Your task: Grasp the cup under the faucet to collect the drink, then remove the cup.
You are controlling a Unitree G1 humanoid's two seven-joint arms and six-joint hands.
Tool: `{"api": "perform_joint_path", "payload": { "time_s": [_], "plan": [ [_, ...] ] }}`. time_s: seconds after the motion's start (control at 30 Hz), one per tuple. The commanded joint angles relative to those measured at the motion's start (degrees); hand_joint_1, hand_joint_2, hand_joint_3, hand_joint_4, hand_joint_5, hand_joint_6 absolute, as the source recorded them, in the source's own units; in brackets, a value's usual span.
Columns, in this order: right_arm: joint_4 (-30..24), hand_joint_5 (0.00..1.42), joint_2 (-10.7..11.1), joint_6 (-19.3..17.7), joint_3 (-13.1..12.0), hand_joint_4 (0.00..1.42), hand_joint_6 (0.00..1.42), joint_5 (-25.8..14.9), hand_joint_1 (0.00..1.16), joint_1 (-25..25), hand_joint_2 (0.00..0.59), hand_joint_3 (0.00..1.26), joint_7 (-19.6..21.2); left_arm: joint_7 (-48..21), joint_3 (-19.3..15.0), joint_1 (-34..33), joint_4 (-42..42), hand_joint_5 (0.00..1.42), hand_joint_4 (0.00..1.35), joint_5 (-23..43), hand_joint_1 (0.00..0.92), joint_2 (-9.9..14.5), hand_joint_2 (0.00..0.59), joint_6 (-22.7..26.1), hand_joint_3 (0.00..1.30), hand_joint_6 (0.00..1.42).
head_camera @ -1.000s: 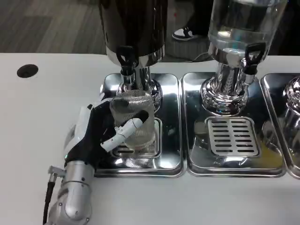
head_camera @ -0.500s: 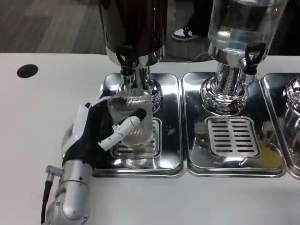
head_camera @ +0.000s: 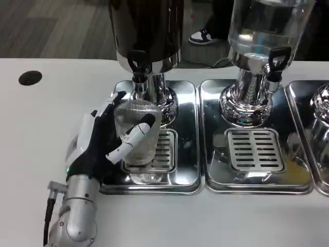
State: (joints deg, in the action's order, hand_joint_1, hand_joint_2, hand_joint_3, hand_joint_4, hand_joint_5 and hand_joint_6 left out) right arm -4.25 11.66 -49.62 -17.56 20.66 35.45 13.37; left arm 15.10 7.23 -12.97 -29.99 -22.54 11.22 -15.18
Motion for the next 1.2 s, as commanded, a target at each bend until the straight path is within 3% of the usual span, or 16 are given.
{"api": "perform_joint_path", "payload": {
  "time_s": [0.03, 1.2],
  "plan": [
    [0.38, 0.3, -0.27, -0.96, -0.31, 0.36, 0.18, -0.9, 0.72, -0.14, 0.546, 0.41, -0.02, -0.16, -0.4, 0.23, 0.61, 0.19, 0.0, 0.63, 0.2, 0.44, 0.12, -0.71, 0.13, 0.0],
    [0.47, 0.31, -0.63, -1.66, -0.39, 0.37, 0.2, -0.84, 0.72, 0.18, 0.546, 0.41, -0.09, 1.14, -1.63, 2.78, 3.94, 0.18, 0.0, 1.55, 0.181, -0.33, 0.111, -1.37, 0.13, 0.0]
  ]
}}
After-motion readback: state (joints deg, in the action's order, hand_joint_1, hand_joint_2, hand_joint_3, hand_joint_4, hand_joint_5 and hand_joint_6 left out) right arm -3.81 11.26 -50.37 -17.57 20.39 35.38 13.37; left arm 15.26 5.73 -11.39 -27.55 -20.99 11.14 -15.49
